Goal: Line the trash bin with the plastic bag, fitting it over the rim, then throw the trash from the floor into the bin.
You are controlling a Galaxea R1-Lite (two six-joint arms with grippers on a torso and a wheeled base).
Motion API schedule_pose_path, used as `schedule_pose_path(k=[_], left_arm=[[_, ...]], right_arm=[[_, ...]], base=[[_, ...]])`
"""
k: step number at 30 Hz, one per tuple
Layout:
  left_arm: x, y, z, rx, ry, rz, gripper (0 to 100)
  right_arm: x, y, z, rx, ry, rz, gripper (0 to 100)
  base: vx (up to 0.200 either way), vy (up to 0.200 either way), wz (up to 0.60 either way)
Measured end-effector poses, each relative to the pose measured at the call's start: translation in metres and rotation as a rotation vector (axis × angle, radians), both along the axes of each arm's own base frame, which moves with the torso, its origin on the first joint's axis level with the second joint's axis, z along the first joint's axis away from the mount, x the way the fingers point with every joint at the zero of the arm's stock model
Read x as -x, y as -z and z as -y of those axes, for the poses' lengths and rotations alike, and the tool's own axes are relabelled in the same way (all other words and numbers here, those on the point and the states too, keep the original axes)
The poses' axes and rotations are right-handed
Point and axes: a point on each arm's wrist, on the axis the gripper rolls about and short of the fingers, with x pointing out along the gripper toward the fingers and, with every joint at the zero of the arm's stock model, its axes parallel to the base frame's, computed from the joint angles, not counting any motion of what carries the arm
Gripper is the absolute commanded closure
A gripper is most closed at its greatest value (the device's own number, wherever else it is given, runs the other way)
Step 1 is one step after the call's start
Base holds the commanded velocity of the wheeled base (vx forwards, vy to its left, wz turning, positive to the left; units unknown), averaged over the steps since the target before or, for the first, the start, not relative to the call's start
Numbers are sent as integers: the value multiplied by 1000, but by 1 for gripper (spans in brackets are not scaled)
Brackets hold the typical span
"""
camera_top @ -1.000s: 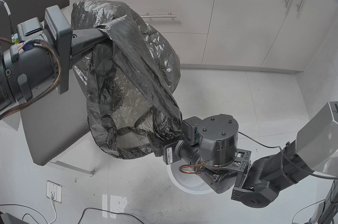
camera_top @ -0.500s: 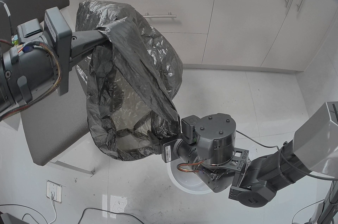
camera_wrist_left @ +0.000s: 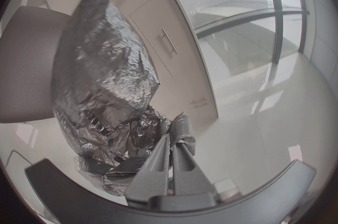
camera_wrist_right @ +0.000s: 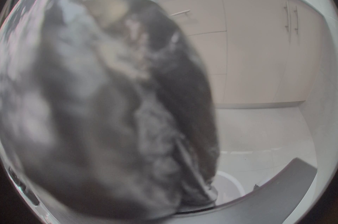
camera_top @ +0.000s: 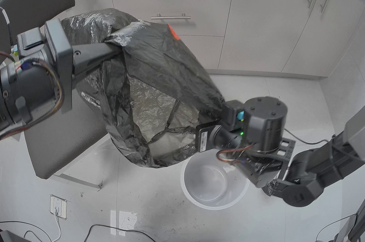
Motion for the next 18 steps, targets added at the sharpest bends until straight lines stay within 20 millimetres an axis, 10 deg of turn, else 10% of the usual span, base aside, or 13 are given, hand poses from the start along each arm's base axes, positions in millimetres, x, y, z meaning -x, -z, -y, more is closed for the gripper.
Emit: schedule_pose_path(k=[18], left_arm=[[-7, 52, 12, -215, 208, 57, 100]], right_arm=[[63, -126, 106, -114, 53, 53, 100]], base=[[0, 0, 0]])
